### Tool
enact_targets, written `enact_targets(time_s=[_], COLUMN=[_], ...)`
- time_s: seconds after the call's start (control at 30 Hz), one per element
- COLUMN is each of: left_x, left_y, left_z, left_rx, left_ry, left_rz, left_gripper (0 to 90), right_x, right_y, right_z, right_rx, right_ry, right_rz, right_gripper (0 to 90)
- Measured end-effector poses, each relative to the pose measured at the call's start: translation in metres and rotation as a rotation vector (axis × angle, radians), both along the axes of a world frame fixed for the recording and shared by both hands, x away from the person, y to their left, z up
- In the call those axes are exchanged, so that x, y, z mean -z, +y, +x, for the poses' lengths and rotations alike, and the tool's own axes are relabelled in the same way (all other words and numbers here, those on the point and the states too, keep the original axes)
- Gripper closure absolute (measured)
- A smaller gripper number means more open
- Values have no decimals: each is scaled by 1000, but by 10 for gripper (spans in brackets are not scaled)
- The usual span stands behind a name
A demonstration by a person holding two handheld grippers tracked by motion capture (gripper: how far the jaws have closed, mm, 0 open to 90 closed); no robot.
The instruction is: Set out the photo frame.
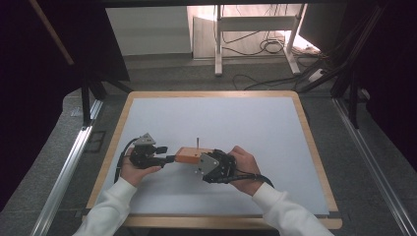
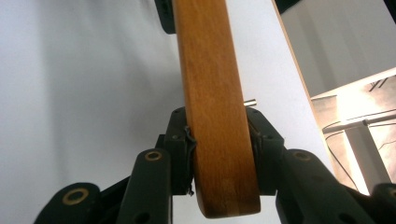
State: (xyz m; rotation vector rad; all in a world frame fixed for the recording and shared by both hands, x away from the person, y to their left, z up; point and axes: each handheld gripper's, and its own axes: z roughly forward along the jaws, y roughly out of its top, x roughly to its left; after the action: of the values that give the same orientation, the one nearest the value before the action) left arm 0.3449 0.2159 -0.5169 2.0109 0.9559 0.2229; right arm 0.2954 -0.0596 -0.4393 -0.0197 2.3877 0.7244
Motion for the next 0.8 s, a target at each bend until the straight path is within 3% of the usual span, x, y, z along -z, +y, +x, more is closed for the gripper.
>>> enact_targets(time_s=[0.2,0.43,0.67,0.8], left_x=[0,0,0,-1], left_y=[2,4,6,6], left_z=[0,1,1,0], left_rx=[-10,-19,-27,-28], left_ry=[-1,-8,-13,-14], left_rz=[0,1,-2,0], left_gripper=[434,434,434,434], right_x=[-10,-19,-25,-32], right_y=[6,11,9,6], right_z=[14,24,20,9], right_rx=[-9,-18,-35,-65], right_ry=[32,84,108,133], right_rz=[1,41,77,97], right_gripper=[692,695,696,696])
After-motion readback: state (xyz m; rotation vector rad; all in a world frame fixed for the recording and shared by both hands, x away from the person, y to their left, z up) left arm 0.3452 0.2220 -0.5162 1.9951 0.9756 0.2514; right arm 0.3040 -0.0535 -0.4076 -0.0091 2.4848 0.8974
